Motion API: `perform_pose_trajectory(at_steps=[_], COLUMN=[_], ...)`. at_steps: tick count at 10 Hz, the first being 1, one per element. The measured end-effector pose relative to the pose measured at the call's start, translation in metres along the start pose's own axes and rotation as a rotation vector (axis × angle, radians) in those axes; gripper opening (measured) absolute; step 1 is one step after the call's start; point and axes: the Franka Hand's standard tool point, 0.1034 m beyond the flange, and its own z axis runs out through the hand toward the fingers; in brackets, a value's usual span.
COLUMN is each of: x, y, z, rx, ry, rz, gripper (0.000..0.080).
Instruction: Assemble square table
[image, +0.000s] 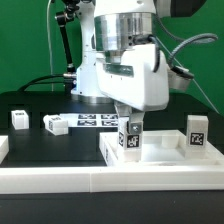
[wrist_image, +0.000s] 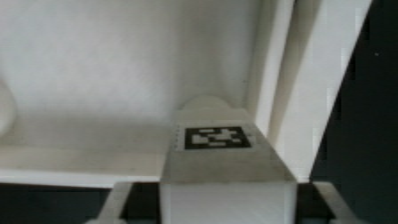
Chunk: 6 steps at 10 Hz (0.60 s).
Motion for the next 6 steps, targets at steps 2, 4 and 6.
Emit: perform_pose_trajectory(at_steps=[2, 4, 6], x=[0.0, -0.0008, -0.0038], y=[0.0, -0.0001, -0.001], z=[0.0, 0.0, -0.0002], rx=[0.0, -0.001, -0.002], ry=[0.001, -0.003, -0.005], rz=[-0.026, -0.058, -0.23], gripper=[0.0366, 0.0527, 0.0622])
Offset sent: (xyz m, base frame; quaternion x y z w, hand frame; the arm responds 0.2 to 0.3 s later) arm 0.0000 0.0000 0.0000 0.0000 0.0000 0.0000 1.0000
